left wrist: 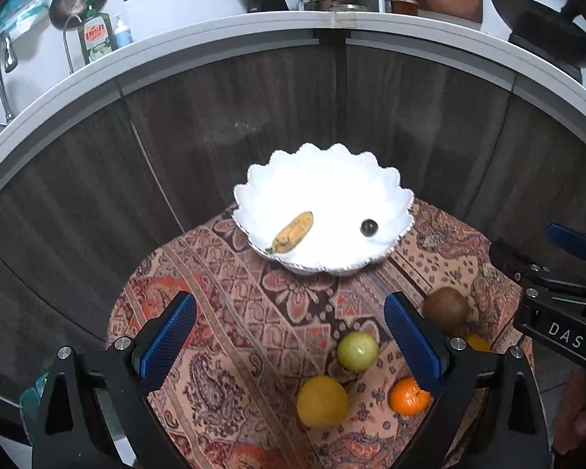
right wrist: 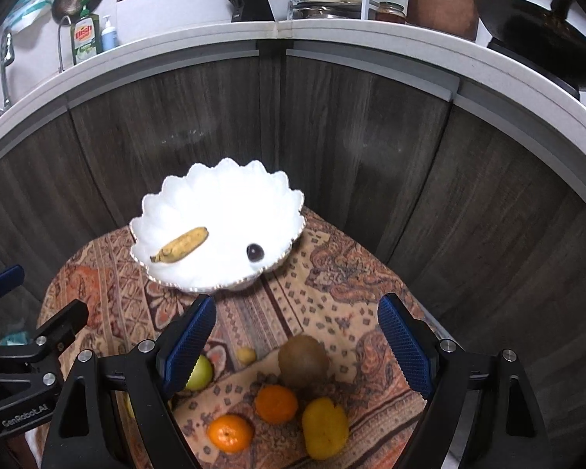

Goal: Organize fruits
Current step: 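Withdraw both grippers from the bowl back over the remaining fruit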

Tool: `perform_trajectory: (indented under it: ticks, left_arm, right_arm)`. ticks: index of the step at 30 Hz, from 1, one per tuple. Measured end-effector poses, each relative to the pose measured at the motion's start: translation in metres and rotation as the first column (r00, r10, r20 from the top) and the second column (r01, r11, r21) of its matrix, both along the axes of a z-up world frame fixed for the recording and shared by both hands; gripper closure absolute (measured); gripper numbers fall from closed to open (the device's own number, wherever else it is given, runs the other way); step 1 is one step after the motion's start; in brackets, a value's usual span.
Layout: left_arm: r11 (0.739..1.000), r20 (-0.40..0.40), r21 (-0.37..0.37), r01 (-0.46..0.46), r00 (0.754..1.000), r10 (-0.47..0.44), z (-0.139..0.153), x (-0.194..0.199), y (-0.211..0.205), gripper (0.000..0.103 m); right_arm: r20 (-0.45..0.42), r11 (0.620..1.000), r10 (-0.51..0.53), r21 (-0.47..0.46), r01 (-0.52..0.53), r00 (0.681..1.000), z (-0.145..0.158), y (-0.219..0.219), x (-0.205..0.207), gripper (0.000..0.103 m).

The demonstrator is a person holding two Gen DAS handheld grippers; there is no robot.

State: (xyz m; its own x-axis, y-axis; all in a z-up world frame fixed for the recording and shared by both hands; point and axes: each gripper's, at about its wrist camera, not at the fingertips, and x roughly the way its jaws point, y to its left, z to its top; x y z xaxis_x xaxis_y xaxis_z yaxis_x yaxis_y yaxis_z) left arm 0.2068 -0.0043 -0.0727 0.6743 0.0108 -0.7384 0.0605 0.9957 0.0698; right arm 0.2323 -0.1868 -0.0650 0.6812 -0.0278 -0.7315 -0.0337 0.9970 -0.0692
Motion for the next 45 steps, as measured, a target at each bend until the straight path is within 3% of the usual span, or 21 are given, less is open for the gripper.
perform_trajectory:
  ticks: [28,34,39,45]
  left_arm:
    - [0.996,-0.057,-0.032,0.085,0.995,-0.087,-0.07,-0.079,-0.03,0.005]
    - [0.989,-0.053,-0.054,0.141,0.988,-0.143,-0.08,-0.089,-0.041,0.006]
    - [0.979,-0.081,-0.075,0.189,0.978,-0.194,-0.095,-0.094,-0.054,0.008]
    - [0.97,-0.131,-0.076,0.233,0.962,-0.241,-0.112,-0.099,-0.071,0.019]
  right_arm:
    - [-0.089,0.999,-0.008,-0.035,0.005,0.996,-0.065,-0.028,-0.081,0.017]
    - [-0.113,0.998,-0.052,0.013,0.054,0.992,-0.08,-0.044,-0.102,0.017]
    - [-0.147,0.996,-0.085,0.018,0.088,0.985,-0.094,-0.055,-0.113,0.017]
    - [-0.188,0.992,-0.114,0.026,0.121,0.976,-0.109,-0.067,-0.125,0.017]
